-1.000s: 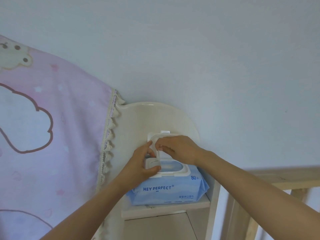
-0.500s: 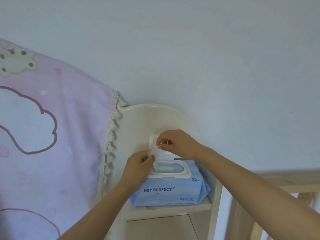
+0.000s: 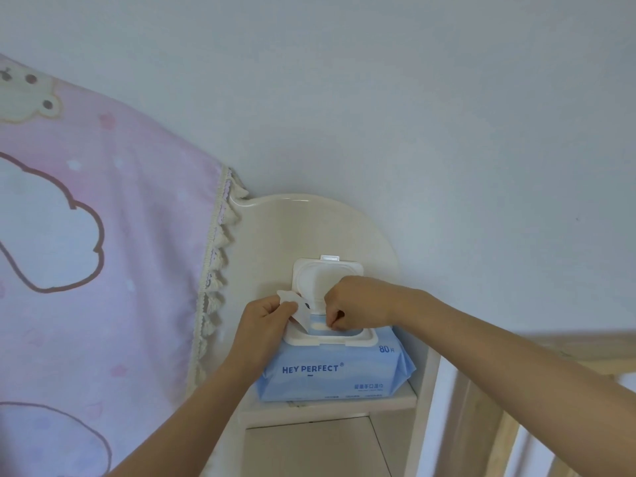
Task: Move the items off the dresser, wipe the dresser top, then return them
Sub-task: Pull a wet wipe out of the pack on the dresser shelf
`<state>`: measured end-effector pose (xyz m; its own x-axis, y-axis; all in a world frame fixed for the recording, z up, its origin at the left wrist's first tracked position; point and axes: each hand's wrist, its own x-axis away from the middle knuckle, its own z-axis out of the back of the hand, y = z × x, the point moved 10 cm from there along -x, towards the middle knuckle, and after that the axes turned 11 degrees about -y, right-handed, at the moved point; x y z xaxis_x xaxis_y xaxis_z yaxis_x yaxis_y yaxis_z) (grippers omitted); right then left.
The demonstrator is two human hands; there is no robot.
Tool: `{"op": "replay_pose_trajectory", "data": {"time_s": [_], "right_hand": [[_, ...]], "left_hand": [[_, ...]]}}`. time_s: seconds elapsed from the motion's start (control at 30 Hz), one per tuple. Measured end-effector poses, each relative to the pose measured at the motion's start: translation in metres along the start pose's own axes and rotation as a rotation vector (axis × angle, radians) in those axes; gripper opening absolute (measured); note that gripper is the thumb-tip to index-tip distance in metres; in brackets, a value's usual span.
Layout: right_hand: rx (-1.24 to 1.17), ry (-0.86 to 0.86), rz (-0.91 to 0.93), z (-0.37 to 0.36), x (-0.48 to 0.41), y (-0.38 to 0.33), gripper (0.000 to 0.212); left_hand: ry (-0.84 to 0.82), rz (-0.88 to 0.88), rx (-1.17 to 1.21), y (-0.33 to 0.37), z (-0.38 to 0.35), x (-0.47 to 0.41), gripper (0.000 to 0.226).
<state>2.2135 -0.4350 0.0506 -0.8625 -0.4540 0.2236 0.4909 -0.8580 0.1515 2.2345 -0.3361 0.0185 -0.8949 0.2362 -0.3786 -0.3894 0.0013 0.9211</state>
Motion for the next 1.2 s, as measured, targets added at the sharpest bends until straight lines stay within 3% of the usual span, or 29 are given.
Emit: {"op": "replay_pose_trajectory", "data": {"time_s": [0.17,0.37,0.47,0.63,0.77,0.9,1.1,1.2], "right_hand": [[0.189,-0.035,0.002,-0.001,-0.008,-0.013,0.041],[0.003,0.088,0.005,0.004,-0.001,0.003,0.027],[-0.013,0.138,0.013,0.010,0.006,0.002,0.038],[0.003,0.113,-0.002,0.011,0.005,0.002,0.008],[0.134,0.107,-0.011,0.017,0.008,-0.008,0.010],[0.158,0.284,-0.038,0.019,0.018,-0.005,0.007],[-0.029,0.411,-0.089,0.015,0.027,0.009,0.011],[-0.258,0.585,-0.150,0.026,0.037,0.030,0.011]], "left_hand": [[-0.044,-0.002,-0.051,0.006,-0.003,-0.001,0.028],[-0.080,0.029,-0.078,0.001,-0.003,-0.001,0.021],[-0.081,0.033,-0.072,0.002,-0.003,-0.001,0.020],[-0.091,0.032,-0.080,0.004,-0.004,0.000,0.022],[-0.086,0.037,-0.081,0.005,-0.004,0.000,0.025],[-0.072,0.033,-0.084,0.003,-0.001,-0.001,0.028],[-0.063,0.015,-0.090,0.003,-0.001,-0.002,0.029],[-0.067,0.023,-0.088,0.002,-0.001,-0.002,0.027]]}}
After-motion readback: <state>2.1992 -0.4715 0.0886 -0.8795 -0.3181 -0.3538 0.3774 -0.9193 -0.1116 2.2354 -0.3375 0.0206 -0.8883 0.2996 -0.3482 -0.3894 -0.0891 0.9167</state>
